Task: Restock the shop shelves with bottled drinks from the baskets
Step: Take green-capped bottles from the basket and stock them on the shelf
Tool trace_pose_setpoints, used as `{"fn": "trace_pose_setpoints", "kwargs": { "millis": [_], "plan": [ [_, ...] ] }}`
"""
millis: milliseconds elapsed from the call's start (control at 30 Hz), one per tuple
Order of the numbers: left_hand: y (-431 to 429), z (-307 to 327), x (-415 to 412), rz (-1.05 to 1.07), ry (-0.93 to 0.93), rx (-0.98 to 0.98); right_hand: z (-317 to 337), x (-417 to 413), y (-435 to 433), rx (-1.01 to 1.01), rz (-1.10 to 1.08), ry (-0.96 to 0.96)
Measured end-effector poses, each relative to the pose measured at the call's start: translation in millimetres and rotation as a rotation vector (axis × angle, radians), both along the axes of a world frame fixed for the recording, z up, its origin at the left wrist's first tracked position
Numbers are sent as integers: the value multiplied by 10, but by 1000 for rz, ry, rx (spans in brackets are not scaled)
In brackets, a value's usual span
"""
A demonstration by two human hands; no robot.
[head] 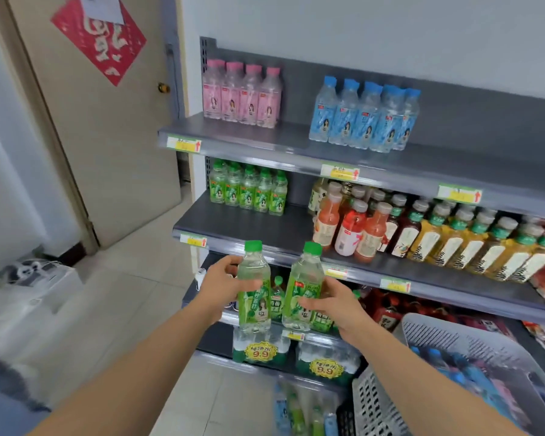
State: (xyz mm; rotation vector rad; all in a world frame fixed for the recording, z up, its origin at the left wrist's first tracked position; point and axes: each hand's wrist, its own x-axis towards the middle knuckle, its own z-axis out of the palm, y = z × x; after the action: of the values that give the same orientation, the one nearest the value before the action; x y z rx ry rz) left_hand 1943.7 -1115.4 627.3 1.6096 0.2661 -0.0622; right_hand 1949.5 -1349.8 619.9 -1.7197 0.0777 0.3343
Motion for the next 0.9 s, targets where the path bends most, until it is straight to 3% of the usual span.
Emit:
{"fn": "trace_pose_setpoints", "kwargs": {
  "millis": [467, 900],
  "plan": [
    [951, 1, 1184, 78, -69, -4, -21, 1454, 1062, -53, 38, -90],
    [1884, -198, 2160, 151, -28, -140, -330, 3008, 2189, -124, 48, -77]
  ]
}}
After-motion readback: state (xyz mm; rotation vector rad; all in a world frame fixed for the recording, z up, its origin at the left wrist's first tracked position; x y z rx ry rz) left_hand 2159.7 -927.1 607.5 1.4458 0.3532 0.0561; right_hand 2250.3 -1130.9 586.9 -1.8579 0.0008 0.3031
